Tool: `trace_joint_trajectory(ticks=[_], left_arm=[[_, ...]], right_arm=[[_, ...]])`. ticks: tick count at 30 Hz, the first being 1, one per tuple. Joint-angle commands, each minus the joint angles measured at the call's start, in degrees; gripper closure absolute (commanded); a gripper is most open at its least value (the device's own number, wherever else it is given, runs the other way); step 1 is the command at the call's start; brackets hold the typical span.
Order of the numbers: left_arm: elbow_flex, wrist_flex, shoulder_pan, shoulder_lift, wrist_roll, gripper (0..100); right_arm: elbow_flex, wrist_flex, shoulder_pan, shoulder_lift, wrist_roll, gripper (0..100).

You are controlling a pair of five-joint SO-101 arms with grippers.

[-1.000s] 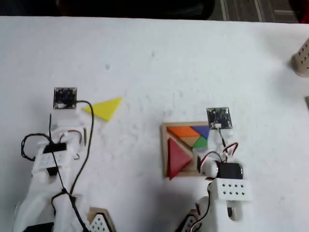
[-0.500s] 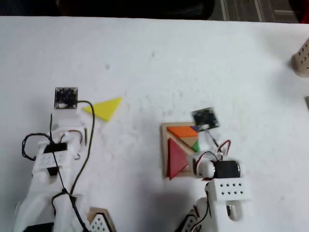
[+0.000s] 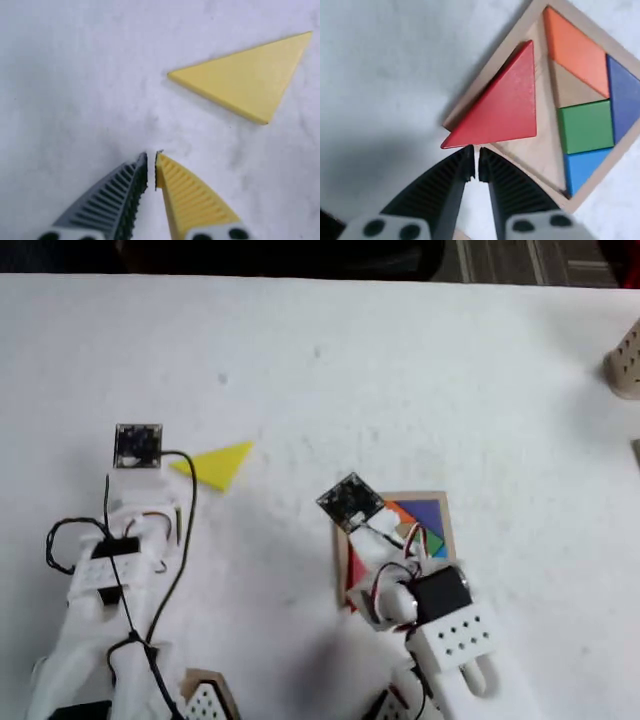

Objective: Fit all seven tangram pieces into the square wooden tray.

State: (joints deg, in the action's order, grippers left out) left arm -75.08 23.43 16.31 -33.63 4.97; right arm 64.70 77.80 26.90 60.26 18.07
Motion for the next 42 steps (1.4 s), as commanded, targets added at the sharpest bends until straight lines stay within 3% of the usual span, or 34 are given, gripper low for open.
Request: trace_joint_trajectory(ticks=[1,14,21,42], left_arm=[[0.4,-1.7,0.6,-2.0,-0.6,94],[0.4,-1.7,0.6,-1.9,-0.6,94],[0.4,-1.7,0.6,-1.9,-0.6,94],[0.4,-1.7,0.6,-1.8,-0.6,94]], right_arm=[[0.5,-2.6,2.8,-4.8,-1.1,98.1],[-3.5,-9.5,2.8,-27.0,-0.7,98.1],[-4.0,-16.2,-4.0,-25.6,-0.9,98.2],[-7.9,-8.0,-2.9,-9.2,-3.5,98.1]])
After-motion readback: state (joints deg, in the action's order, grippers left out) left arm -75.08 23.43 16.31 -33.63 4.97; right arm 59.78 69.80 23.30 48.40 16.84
